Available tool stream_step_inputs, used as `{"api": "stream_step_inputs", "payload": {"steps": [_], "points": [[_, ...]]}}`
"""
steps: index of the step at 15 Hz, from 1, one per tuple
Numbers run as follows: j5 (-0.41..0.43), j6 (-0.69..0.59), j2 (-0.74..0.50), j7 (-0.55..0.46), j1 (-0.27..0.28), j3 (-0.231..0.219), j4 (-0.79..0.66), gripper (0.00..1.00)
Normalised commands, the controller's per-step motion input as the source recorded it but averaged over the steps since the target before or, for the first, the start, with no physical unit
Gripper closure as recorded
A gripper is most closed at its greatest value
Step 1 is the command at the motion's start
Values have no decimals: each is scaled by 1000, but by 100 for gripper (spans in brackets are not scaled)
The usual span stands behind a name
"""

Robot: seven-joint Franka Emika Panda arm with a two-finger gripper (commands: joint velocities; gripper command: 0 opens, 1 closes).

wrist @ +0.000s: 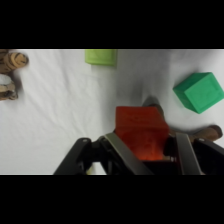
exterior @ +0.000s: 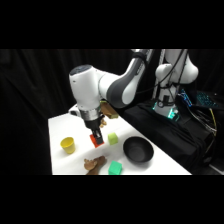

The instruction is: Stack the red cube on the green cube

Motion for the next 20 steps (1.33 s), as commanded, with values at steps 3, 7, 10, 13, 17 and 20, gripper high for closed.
{"api": "stream_step_inputs", "payload": {"steps": [3, 7, 10, 13, 17, 20], "points": [[-144, -100, -189, -2, 97, 57, -83, 75], [-132, -53, -182, 31, 87, 60, -107, 75], [-125, 49, -168, 68, 75, 54, -163, 75], [-158, 107, -140, 121, 79, 30, -161, 75], [-193, 202, -78, 166, 70, 2, -129, 75], [-167, 248, -10, 165, 53, -8, -101, 75]]}}
